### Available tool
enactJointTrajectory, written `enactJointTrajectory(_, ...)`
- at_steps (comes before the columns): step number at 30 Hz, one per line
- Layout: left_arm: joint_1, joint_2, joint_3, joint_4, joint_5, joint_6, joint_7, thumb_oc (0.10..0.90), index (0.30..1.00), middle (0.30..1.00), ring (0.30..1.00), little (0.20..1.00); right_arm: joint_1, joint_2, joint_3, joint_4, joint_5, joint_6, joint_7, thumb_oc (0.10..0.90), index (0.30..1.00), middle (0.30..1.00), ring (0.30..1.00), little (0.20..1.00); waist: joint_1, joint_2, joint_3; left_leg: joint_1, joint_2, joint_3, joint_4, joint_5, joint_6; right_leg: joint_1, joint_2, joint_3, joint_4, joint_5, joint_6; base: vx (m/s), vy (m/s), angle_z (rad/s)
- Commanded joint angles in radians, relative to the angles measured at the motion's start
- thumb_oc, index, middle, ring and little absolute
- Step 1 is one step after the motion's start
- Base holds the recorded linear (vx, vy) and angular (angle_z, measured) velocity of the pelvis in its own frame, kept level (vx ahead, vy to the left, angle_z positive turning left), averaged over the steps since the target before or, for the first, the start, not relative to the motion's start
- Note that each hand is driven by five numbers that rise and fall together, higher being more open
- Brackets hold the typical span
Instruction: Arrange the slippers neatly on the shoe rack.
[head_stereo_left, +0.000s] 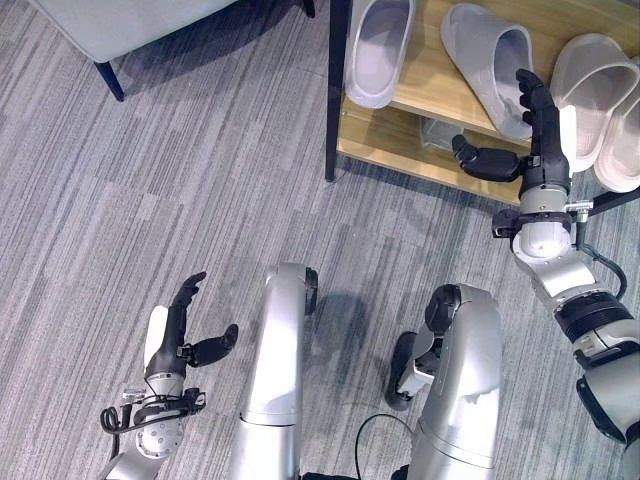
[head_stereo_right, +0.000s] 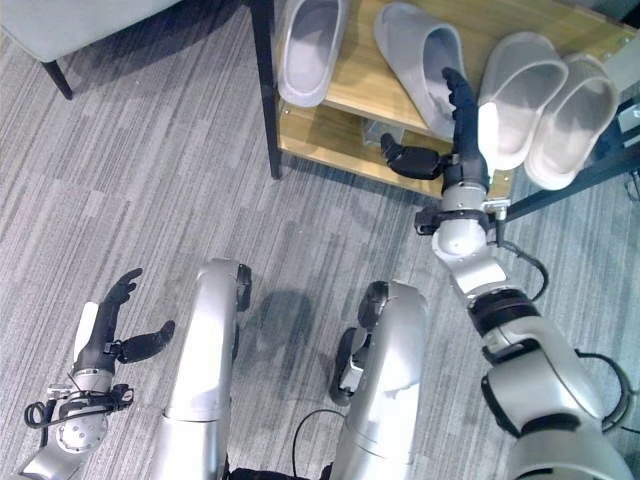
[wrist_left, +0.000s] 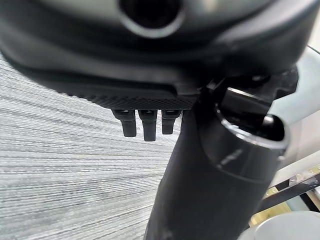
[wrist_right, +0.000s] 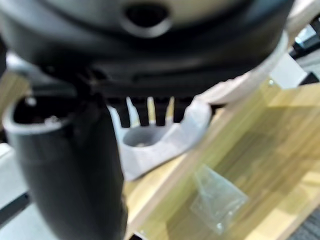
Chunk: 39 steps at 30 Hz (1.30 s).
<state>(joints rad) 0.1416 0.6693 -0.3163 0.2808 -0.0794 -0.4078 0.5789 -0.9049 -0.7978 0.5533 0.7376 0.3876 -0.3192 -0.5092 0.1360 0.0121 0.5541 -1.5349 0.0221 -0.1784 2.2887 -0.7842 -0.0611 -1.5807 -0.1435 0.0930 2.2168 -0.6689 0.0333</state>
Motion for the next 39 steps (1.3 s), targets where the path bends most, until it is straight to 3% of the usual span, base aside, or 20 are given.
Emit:
enactJointTrajectory(1, 0.004, 0.021, -0.025, -0.053, -0.013, -0.055, 0.057, 0.800, 0.900, 0.900, 0.900, 0.900, -0.141, -0.041, -0.035, -0.014, 0.049, -0.071, -0.024, 0.800, 0.900, 0.900, 0.900, 0.900, 0.047, 0.024, -0.034, -0.035, -0.024, -0.018, -0.020, -0.026, 0.033, 0.011, -0.034, -0.008, -0.004, -0.058, -0.096, 0.00, 0.000, 0.00)
enactJointTrajectory(17, 0.012, 0.029, -0.028, -0.047, 0.019, -0.039, 0.070, 0.800, 0.900, 0.900, 0.900, 0.900, -0.128, 0.016, 0.002, -0.102, 0.137, -0.092, 0.054, 0.800, 0.900, 0.900, 0.900, 0.900, 0.053, 0.031, -0.034, -0.035, -0.022, -0.020, -0.013, -0.027, 0.034, 0.011, -0.035, -0.006, 0.005, -0.056, -0.095, 0.00, 0.000, 0.00)
enactJointTrajectory(34, -0.014, -0.014, -0.047, 0.006, 0.002, -0.042, 0.114, 0.800, 0.900, 0.900, 0.900, 0.900, -0.198, 0.156, 0.007, -0.192, 0.129, -0.122, 0.005, 0.800, 0.900, 0.900, 0.900, 0.900, 0.073, 0.039, -0.034, -0.035, -0.028, -0.024, 0.001, -0.029, 0.035, 0.011, -0.033, -0.012, 0.014, -0.054, -0.097, 0.00, 0.000, 0.00)
enactJointTrajectory(39, -0.012, -0.029, -0.049, 0.019, -0.003, -0.039, 0.115, 0.800, 0.900, 0.900, 0.900, 0.900, -0.180, 0.153, -0.032, -0.267, 0.078, -0.141, -0.042, 0.800, 0.900, 0.900, 0.900, 0.900, 0.063, 0.032, -0.034, -0.035, -0.031, -0.018, 0.004, -0.029, 0.035, 0.011, -0.030, -0.010, 0.019, -0.057, -0.097, 0.00, 0.000, 0.00)
